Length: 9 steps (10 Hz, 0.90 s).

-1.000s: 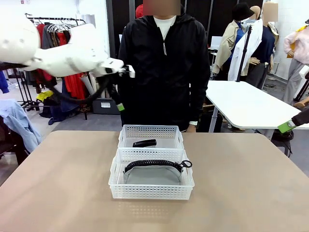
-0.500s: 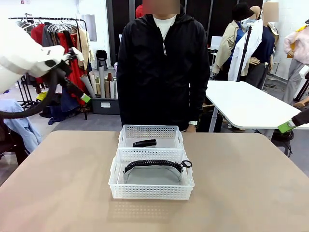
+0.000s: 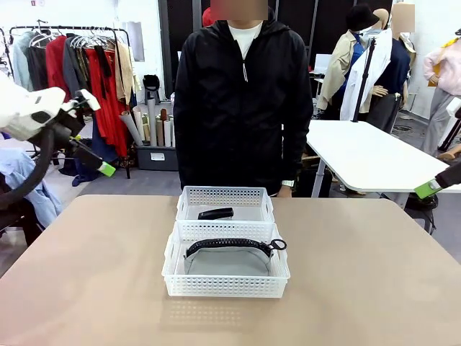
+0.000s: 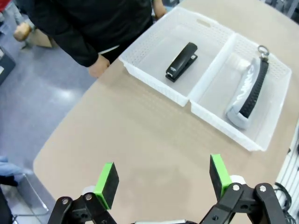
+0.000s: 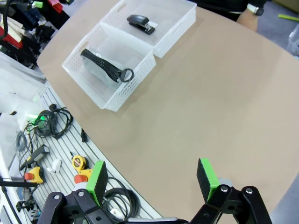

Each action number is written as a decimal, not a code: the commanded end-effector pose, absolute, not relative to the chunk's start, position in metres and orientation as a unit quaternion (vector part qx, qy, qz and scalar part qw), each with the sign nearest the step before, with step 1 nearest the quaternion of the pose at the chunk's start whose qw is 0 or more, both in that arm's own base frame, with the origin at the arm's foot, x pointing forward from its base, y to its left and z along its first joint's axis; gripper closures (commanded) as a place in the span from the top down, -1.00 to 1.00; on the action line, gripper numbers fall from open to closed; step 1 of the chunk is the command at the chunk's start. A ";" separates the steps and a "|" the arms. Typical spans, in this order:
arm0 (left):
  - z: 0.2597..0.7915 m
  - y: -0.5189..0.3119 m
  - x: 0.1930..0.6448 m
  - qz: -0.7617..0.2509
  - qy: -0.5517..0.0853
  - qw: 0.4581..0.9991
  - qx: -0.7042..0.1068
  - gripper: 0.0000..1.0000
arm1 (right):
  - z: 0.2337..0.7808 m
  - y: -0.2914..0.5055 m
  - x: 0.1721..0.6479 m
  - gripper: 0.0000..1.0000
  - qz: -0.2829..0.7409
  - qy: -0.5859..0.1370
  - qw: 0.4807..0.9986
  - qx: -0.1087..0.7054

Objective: Distribute items into two baskets.
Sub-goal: Place the picked Stapler into the Organizing basket as instructed by the person.

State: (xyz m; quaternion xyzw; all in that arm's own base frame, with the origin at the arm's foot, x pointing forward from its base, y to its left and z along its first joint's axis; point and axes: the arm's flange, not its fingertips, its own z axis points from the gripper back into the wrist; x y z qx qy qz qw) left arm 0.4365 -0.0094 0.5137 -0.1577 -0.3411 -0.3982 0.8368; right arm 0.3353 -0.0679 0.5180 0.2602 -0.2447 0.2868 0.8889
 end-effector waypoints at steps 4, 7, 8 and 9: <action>0.517 0.038 0.412 -0.410 -0.355 0.821 -0.179 1.00 | 0.519 -0.069 0.336 1.00 0.292 -0.249 0.886 0.260; 0.519 0.039 0.411 -0.400 -0.352 0.827 -0.178 1.00 | 0.519 -0.069 0.336 1.00 0.292 -0.249 0.886 0.260; 0.519 0.039 0.411 -0.400 -0.352 0.827 -0.178 1.00 | 0.519 -0.069 0.336 1.00 0.292 -0.249 0.886 0.260; 0.519 0.039 0.411 -0.400 -0.352 0.827 -0.178 1.00 | 0.519 -0.069 0.336 1.00 0.292 -0.249 0.886 0.260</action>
